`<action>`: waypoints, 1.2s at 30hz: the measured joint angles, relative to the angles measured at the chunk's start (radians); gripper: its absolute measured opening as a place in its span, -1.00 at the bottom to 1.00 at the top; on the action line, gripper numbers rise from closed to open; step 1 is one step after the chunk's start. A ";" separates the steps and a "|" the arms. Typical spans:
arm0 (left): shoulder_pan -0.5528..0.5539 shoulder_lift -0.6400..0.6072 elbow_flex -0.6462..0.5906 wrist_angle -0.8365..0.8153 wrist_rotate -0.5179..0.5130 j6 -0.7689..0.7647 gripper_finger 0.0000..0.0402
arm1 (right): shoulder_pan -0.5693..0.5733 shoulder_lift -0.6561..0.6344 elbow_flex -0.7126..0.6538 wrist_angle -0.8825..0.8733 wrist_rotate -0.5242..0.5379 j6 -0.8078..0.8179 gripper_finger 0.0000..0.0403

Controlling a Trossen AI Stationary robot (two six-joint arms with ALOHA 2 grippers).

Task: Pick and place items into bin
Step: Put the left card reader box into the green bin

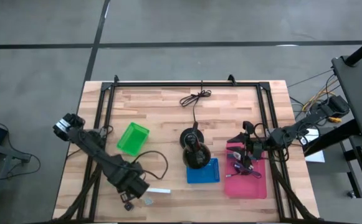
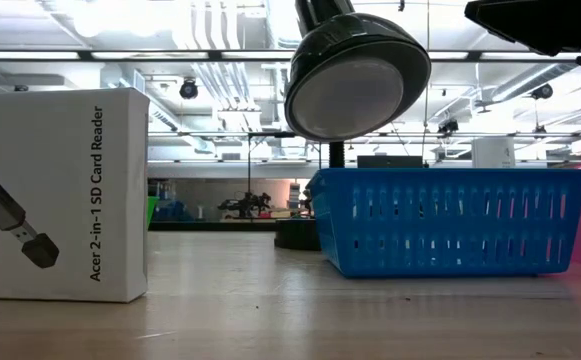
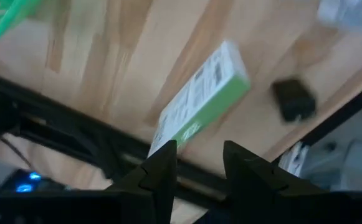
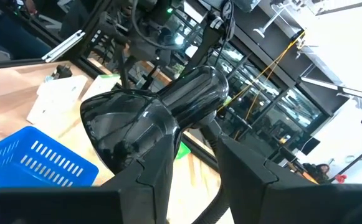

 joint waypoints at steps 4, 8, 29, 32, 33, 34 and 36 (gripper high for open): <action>-0.012 -0.009 0.000 0.008 0.001 0.070 -0.43 | 0.000 0.000 0.000 0.000 0.000 0.000 -0.45; -0.011 -0.018 0.000 0.025 -0.001 0.099 -0.43 | 0.000 0.000 0.000 -0.001 0.000 -0.002 -0.45; -0.084 -0.018 -0.039 0.105 -0.089 0.141 -0.43 | 0.000 0.000 0.000 -0.016 0.000 -0.004 -0.45; -0.090 -0.018 -0.062 0.163 -0.115 0.145 -0.43 | 0.000 0.000 0.000 -0.016 0.000 -0.004 -0.45; -0.092 -0.018 -0.067 0.174 -0.126 0.153 -0.43 | 0.000 0.000 0.000 -0.016 0.000 -0.004 -0.45; -0.094 -0.016 -0.068 0.183 -0.132 0.166 -0.43 | 0.000 0.000 0.000 -0.017 0.000 -0.004 -0.45; -0.098 -0.010 -0.067 0.188 -0.134 0.169 -0.43 | 0.000 0.000 0.000 -0.017 0.001 -0.004 -0.45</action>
